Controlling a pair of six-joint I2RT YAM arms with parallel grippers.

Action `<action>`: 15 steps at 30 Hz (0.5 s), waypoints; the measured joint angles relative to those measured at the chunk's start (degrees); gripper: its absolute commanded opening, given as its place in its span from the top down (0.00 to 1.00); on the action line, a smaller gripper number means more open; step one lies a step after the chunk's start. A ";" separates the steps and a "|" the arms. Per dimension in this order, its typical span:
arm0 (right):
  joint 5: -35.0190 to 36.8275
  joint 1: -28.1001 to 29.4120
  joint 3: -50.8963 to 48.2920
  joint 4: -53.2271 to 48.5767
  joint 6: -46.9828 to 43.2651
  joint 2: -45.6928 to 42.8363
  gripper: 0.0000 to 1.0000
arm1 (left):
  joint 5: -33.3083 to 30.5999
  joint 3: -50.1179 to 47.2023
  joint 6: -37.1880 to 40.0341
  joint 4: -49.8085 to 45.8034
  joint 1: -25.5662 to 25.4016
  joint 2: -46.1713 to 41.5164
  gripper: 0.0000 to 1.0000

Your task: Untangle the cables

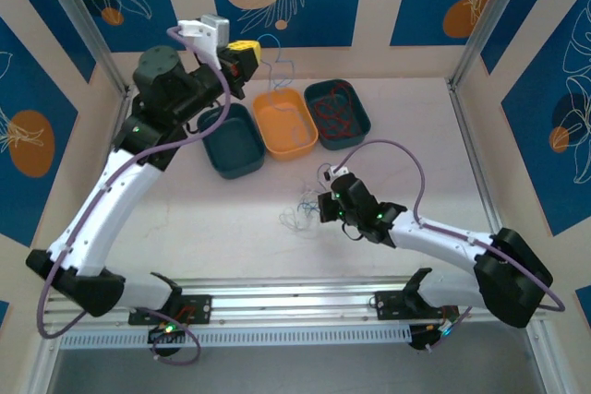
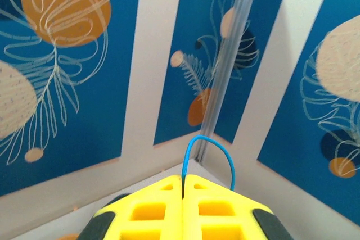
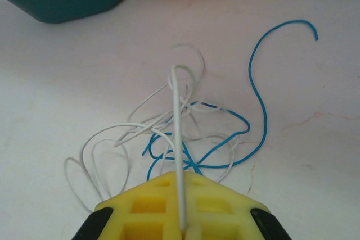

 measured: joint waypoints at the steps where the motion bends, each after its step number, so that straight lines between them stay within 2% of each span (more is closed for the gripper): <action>1: -0.02 0.04 0.00 -0.66 0.02 -0.83 1.00 | 0.00 0.20 0.00 0.07 0.28 1.16 1.00; 9: -0.72 1.20 0.92 -6.67 0.28 -4.63 0.96 | -1.95 2.84 0.31 0.02 1.40 14.27 1.00; 15: -1.31 4.20 6.97 -12.59 1.36 -3.96 0.90 | -3.06 5.25 0.26 -0.15 1.40 23.04 1.00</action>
